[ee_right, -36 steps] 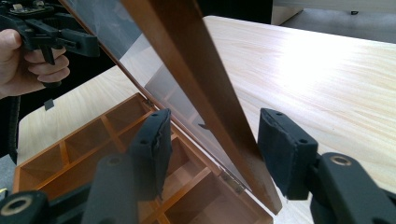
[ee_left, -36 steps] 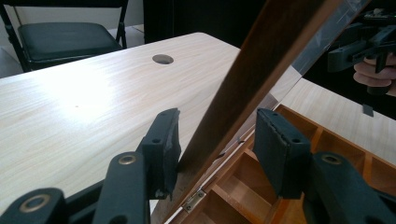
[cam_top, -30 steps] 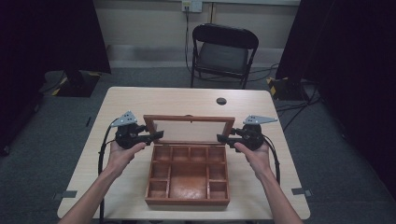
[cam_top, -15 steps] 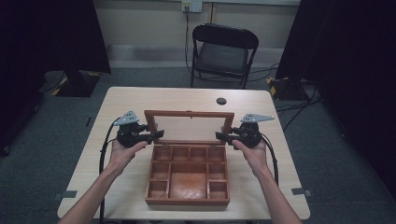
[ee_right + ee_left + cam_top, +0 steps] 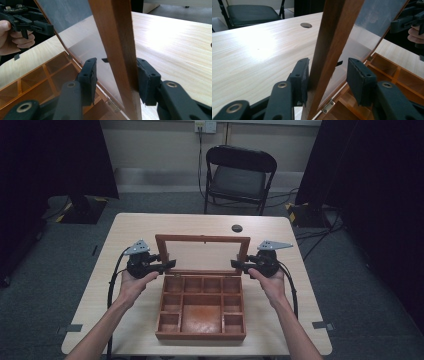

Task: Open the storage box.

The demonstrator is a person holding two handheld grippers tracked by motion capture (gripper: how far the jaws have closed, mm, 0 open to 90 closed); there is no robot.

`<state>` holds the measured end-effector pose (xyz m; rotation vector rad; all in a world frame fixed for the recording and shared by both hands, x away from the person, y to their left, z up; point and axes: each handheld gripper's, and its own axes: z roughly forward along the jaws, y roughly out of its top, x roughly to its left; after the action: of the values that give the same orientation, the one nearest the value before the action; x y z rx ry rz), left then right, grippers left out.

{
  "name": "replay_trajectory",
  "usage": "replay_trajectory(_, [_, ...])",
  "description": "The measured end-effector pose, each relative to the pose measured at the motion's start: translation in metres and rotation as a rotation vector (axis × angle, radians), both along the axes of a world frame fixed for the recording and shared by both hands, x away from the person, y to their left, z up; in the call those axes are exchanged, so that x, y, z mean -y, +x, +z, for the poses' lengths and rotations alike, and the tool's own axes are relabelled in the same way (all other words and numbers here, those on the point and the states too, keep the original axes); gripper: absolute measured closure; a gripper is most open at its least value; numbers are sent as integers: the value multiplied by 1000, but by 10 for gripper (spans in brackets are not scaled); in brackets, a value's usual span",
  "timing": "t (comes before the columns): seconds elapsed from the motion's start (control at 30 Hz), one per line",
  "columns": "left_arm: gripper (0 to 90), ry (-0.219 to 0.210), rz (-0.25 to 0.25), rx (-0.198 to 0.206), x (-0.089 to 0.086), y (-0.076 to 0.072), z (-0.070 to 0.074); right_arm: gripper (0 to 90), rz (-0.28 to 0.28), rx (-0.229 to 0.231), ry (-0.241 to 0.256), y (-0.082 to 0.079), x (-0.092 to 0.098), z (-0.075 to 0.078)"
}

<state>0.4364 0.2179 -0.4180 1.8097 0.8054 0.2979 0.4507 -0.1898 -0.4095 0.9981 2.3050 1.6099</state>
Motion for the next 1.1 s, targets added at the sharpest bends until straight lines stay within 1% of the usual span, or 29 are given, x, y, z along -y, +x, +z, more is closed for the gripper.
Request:
replay_trajectory(0.1, [541,0,-4,-1,0,1,0,493,-9,-5,1,1,1,-1])
replay_trajectory(0.13, [541,-7,-2,-4,0,1,0,473,-13,-7,1,2,1,-2])
replay_trajectory(0.17, [541,2,-6,-2,-1,2,0,463,-20,-8,2,2,2,-3])
replay_trajectory(0.37, [546,-2,-1,-8,-1,4,-2,451,-30,-29,3,6,4,-11])
replay_trajectory(0.5, [548,10,1,-14,0,6,-4,458,-32,-44,2,7,5,-17])
replay_trajectory(0.57, [550,20,-1,-18,0,7,-6,465,-30,-43,4,8,5,-19])
replay_trajectory(0.63, [549,20,2,-20,0,7,-8,472,-31,-44,5,8,5,-20])
replay_trajectory(0.67, [549,23,4,-24,0,7,-9,493,-30,-42,8,9,6,-22])
replay_trajectory(0.73, [549,15,7,-27,0,8,-10,514,-28,-41,8,9,6,-23])
replay_trajectory(0.9, [551,29,18,-36,0,10,-15,530,-36,-39,4,11,5,-25])
replay_trajectory(0.97, [558,20,27,-36,0,11,-16,532,-40,-39,4,12,5,-26])
replay_trajectory(1.07, [569,23,31,-37,0,12,-17,532,-47,-43,6,14,4,-28])
replay_trajectory(1.1, [573,16,31,-39,0,13,-17,534,-45,-45,8,15,4,-28])
